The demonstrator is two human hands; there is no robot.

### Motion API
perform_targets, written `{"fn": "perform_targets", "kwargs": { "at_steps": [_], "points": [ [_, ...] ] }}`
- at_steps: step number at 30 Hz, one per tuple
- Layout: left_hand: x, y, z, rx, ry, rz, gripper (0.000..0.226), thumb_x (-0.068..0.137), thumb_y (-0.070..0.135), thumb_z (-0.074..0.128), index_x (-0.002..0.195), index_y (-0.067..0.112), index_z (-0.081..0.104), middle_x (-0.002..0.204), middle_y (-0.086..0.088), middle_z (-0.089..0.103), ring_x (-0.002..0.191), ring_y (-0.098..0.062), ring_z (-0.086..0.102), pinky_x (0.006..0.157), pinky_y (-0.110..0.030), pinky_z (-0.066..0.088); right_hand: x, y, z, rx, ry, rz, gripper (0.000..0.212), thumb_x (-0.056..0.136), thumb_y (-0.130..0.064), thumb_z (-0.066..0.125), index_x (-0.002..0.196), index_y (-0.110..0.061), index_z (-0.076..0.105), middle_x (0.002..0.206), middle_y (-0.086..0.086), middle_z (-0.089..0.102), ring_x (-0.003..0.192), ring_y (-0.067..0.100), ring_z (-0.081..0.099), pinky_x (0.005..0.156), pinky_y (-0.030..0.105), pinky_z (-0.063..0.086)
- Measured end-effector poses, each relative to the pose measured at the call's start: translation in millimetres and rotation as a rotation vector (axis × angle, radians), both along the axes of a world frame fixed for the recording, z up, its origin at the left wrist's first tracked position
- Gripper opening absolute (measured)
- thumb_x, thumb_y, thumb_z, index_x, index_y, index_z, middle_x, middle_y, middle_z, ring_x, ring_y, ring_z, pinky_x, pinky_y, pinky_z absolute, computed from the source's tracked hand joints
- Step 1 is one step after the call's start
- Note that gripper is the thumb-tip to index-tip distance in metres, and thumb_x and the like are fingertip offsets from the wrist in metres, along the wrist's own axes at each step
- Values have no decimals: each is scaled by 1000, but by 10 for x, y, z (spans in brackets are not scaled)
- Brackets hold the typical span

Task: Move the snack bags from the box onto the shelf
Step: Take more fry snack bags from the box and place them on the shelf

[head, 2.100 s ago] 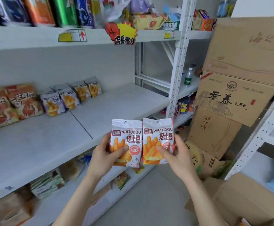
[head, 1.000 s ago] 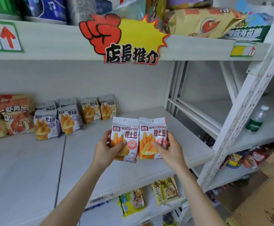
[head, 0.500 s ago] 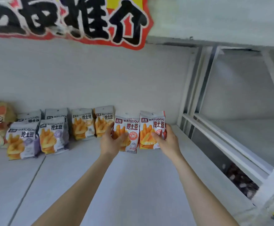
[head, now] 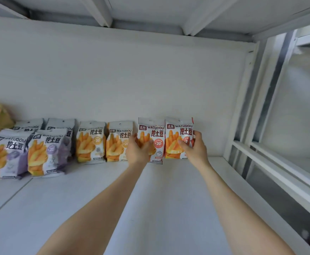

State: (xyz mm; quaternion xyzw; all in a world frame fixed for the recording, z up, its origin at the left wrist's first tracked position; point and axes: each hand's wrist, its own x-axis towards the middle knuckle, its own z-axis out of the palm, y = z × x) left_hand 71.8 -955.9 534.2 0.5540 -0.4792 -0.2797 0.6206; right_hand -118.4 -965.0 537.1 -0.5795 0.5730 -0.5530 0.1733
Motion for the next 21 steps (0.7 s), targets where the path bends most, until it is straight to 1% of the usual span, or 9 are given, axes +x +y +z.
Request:
{"fn": "perform_targets", "kwargs": {
  "at_steps": [2, 4, 5, 8, 10, 12, 16, 19, 21],
  "points": [
    [-67, -117, -115, 26, -15, 0, 43, 84, 26, 74, 121, 14, 54, 92, -1, 60, 98, -26, 63, 85, -40, 53, -59, -142, -145, 5, -5, -6, 50, 81, -32, 75, 122, -21, 49, 113, 2, 64, 104, 20, 61, 83, 32, 48],
    [-116, -227, -220, 42, -33, 7, 37, 83, 28, 72, 115, 15, 56, 85, 3, 56, 97, -27, 63, 85, -42, 54, -98, -235, -256, 21, -20, -5, 47, 81, -29, 75, 120, -19, 51, 110, 2, 65, 102, 21, 62, 79, 28, 45],
    [-130, -283, -266, 47, -30, 13, 37, 84, 28, 72, 115, 16, 57, 87, 5, 56, 98, -27, 63, 86, -43, 54, -107, -273, -297, 28, -32, 1, 45, 83, -27, 74, 120, -18, 51, 109, 0, 65, 100, 19, 63, 77, 26, 43],
    [-137, -410, -317, 73, 1, 30, 39, 87, 29, 69, 121, 15, 56, 101, 4, 62, 102, -23, 62, 89, -42, 54, -110, -362, -366, 58, -45, 26, 44, 85, -26, 73, 122, -16, 52, 106, -4, 63, 95, 14, 61, 77, 24, 41],
    [-116, -489, -324, 94, 0, 45, 43, 88, 31, 68, 126, 16, 54, 110, 1, 64, 106, -24, 62, 91, -45, 53, -104, -430, -397, 94, -31, 34, 41, 85, -27, 73, 119, -16, 53, 100, -6, 62, 89, 12, 60, 74, 23, 40],
    [-111, -548, -333, 101, -7, 61, 44, 89, 32, 68, 128, 16, 53, 114, -1, 65, 107, -24, 62, 91, -47, 54, -96, -498, -412, 136, 5, 35, 38, 84, -30, 73, 114, -17, 54, 96, -8, 62, 87, 12, 60, 72, 25, 42],
    [-132, -594, -357, 97, -54, 96, 48, 89, 33, 67, 131, 15, 50, 118, -3, 65, 110, -26, 61, 92, -50, 53, -96, -592, -409, 192, 79, 12, 38, 82, -41, 71, 110, -23, 54, 99, -7, 66, 94, 17, 63, 82, 35, 52],
    [-148, -620, -368, 121, -104, 119, 61, 88, 39, 66, 139, 15, 44, 128, -6, 61, 120, -28, 57, 98, -52, 49, -82, -584, -410, 192, 101, 4, 40, 83, -44, 69, 112, -23, 53, 105, -5, 66, 98, 19, 62, 85, 38, 52],
    [-160, -616, -381, 123, -122, 122, 69, 86, 40, 68, 143, 15, 38, 134, -7, 56, 125, -28, 52, 102, -53, 45, -62, -558, -410, 186, 120, 7, 45, 83, -45, 67, 118, -22, 51, 112, -1, 63, 104, 21, 61, 86, 39, 51]
  ]
}}
